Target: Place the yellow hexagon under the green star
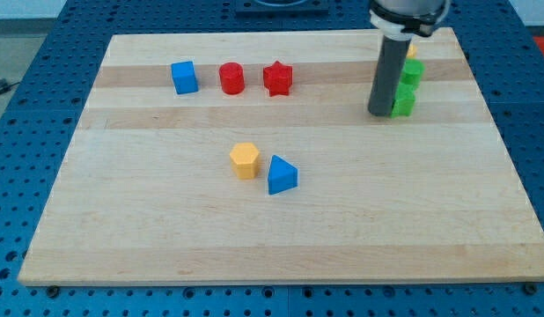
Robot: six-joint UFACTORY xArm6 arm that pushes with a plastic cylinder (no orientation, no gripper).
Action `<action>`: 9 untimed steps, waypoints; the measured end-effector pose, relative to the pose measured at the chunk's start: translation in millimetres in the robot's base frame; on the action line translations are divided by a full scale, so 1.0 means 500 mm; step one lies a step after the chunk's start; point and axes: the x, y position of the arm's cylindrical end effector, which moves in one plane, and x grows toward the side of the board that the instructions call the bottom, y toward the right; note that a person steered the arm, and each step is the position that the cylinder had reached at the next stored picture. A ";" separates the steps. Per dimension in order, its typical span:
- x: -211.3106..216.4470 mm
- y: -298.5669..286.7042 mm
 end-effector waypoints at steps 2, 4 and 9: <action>0.000 0.028; 0.000 -0.007; 0.270 -0.525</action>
